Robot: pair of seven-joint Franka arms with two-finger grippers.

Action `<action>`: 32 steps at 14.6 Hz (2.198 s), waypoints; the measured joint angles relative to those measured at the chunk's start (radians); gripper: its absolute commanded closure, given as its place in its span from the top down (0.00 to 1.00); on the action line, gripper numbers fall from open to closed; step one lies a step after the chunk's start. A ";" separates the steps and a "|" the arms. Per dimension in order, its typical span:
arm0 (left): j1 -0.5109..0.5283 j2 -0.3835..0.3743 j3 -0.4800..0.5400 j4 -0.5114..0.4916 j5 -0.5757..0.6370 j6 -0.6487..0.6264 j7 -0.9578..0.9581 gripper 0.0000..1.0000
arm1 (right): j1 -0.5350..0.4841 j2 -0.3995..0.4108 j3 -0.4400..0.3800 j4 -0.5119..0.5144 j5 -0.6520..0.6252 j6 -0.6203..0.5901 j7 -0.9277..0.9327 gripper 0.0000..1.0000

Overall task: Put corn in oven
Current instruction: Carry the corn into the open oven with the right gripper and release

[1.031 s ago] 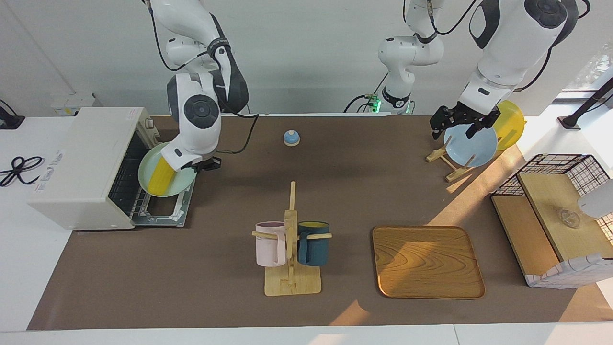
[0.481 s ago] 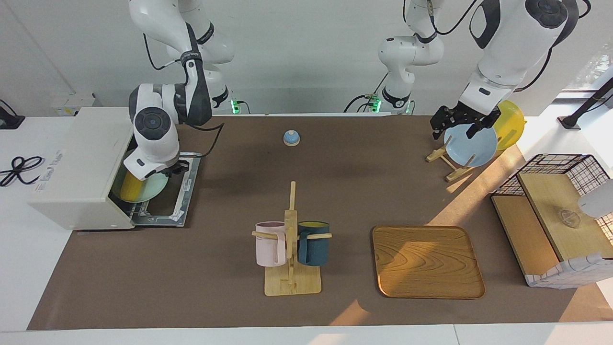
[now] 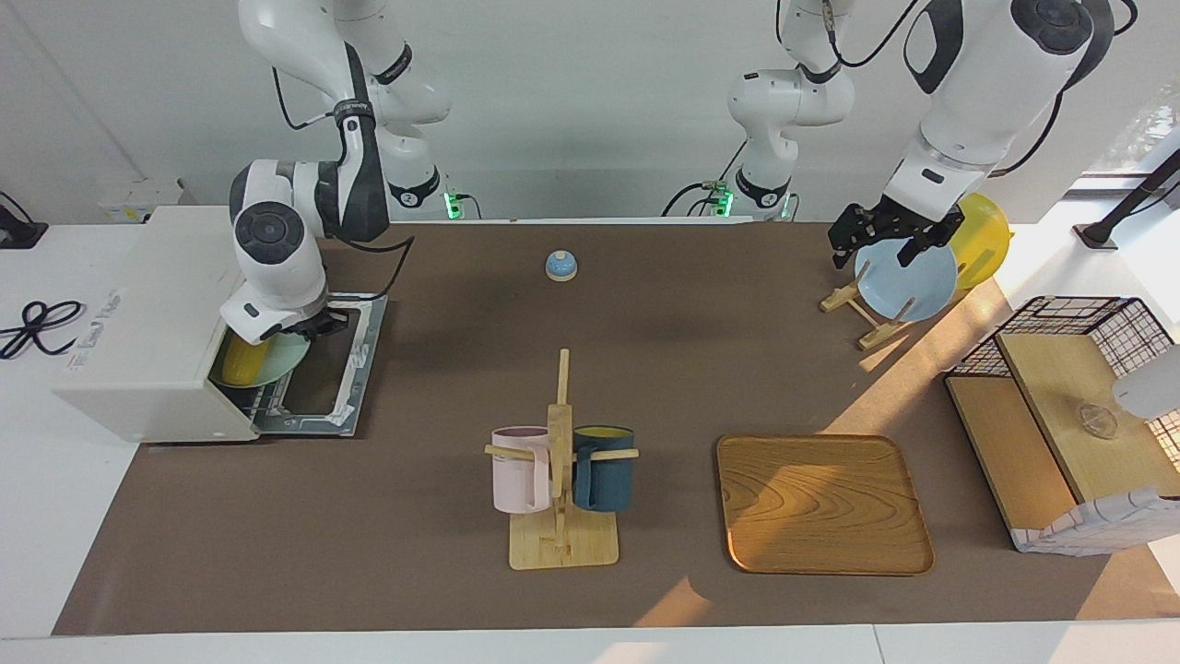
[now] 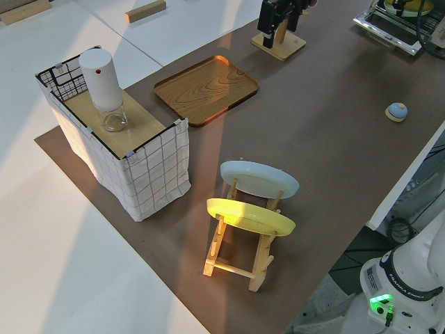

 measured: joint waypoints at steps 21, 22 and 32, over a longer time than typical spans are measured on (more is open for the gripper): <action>0.000 0.000 0.000 0.000 0.000 0.000 0.000 1.00 | 0.088 0.024 0.026 -0.117 0.134 0.294 0.135 0.00; 0.000 0.000 0.000 0.000 0.000 0.000 0.000 1.00 | 0.102 0.035 0.026 -0.126 0.134 0.306 0.156 0.00; 0.000 0.000 0.000 0.000 0.000 0.000 0.000 1.00 | 0.099 0.051 0.016 -0.138 0.079 0.309 0.176 0.00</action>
